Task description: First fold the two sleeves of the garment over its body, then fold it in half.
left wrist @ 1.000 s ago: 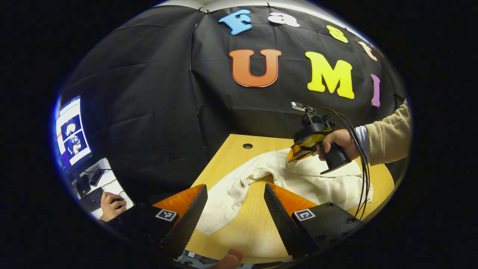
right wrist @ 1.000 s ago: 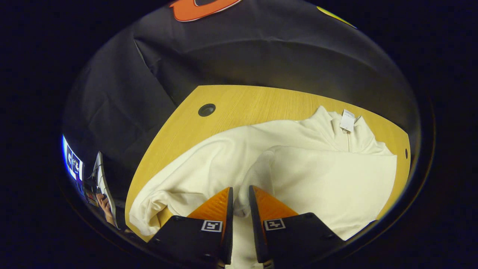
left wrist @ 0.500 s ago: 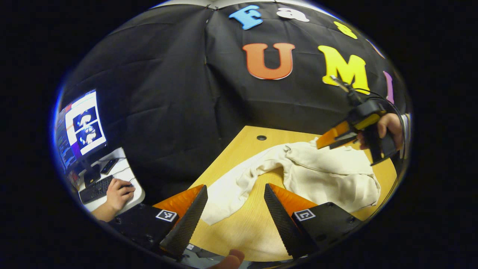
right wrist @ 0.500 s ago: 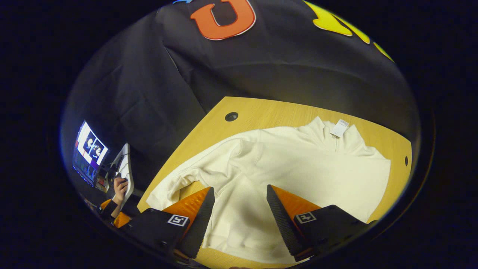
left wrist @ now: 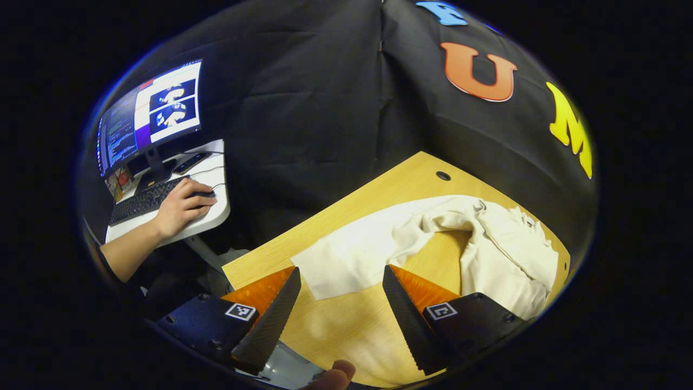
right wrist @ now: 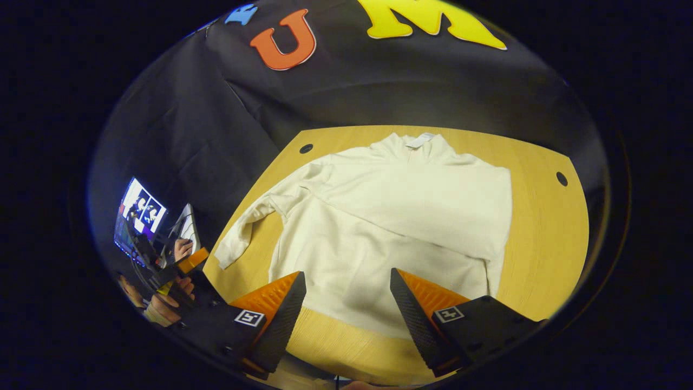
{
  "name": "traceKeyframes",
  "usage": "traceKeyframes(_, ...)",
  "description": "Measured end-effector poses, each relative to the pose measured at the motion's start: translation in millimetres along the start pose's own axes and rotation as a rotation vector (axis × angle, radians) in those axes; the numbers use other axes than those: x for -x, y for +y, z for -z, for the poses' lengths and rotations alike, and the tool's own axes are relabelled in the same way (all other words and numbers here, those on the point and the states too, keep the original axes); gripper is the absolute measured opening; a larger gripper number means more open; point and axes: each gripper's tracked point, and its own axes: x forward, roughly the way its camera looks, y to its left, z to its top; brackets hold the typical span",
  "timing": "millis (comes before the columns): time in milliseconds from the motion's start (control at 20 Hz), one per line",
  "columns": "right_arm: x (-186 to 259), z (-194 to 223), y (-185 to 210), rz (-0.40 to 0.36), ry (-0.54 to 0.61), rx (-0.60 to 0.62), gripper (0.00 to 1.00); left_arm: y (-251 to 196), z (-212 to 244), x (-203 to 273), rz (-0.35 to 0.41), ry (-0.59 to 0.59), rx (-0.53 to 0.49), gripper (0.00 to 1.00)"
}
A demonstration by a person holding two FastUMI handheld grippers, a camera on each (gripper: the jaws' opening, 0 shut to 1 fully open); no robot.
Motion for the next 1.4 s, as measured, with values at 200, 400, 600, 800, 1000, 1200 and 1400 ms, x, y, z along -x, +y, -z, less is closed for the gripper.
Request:
traceKeyframes(200, 9.0, 6.9, -10.1, 0.023, -0.021, -0.004, 0.97, 11.6, 11.4, -30.8, -0.044, 0.096, 0.066, 0.98)
traceKeyframes(400, 8.6, 10.3, -3.5, 0.025, -0.021, -0.038, 0.98, 20.3, 27.4, -63.9, -0.073, 0.245, 0.175, 0.98)
traceKeyframes(600, 9.5, 16.0, -2.4, 0.049, -0.006, -0.037, 0.98, 14.8, 30.9, -77.4, -0.105, 0.334, 0.234, 0.98)
traceKeyframes(800, 6.6, 22.1, -6.1, 0.074, 0.020, -0.028, 0.98, 27.9, 34.2, -86.8, -0.178, 0.387, 0.279, 0.97)
traceKeyframes(1000, 1.3, 22.0, -4.9, 0.075, 0.027, -0.044, 0.94, 22.0, 34.4, -92.8, -0.188, 0.474, 0.243, 0.96)
traceKeyframes(1200, 0.2, 24.4, -11.1, 0.086, 0.032, -0.056, 0.98, 16.7, 29.6, -97.1, -0.190, 0.510, 0.250, 0.71)
traceKeyframes(1400, 3.9, 27.5, -14.8, 0.058, 0.026, -0.123, 0.94, 14.9, 28.1, -101.6, -0.175, 0.494, 0.222, 0.62)
